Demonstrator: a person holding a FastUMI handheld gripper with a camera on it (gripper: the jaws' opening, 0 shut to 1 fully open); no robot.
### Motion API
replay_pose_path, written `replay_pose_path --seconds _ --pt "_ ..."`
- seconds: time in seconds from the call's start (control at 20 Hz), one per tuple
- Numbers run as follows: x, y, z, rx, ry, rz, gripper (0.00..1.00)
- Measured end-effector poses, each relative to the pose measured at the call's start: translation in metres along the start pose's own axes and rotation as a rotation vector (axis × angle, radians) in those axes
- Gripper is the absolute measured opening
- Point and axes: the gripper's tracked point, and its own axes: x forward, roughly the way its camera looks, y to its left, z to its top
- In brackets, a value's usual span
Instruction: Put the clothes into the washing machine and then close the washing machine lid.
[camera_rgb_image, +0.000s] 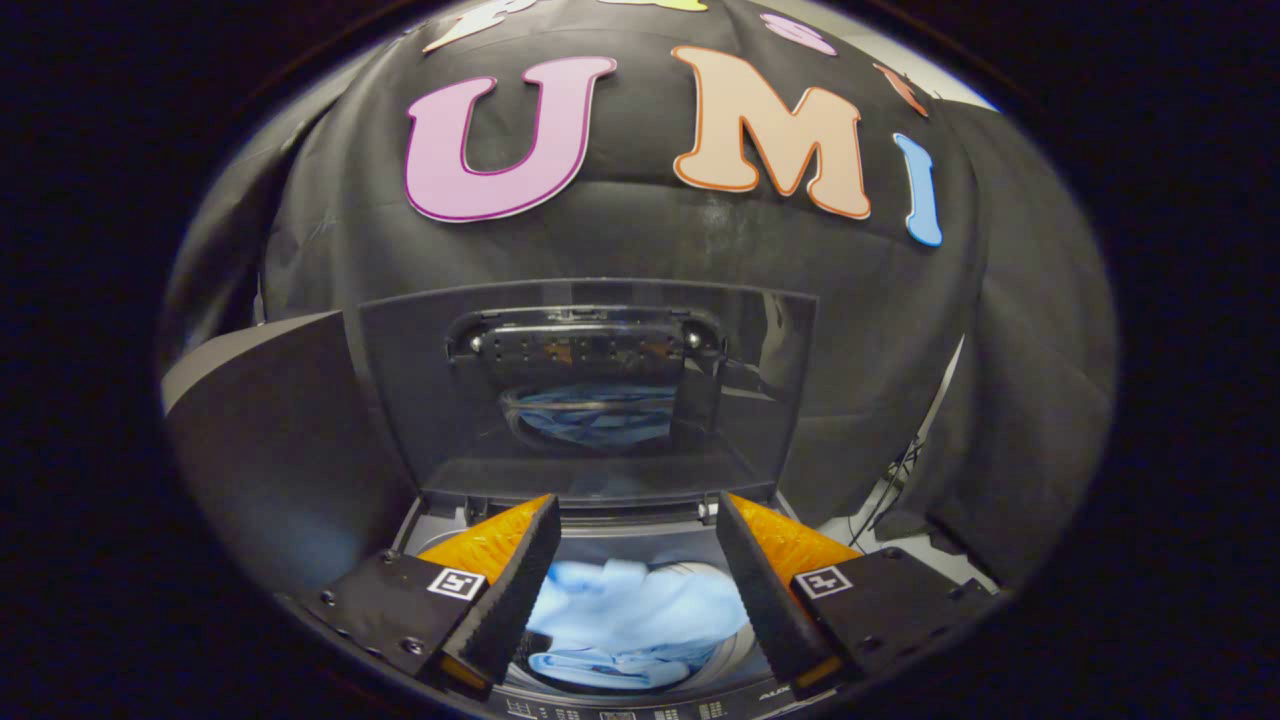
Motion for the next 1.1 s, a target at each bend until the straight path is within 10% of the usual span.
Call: replay_pose_path --seconds 1.1 --pt "-0.032 0.024 0.196 0.171 -0.268 0.009 0.98"
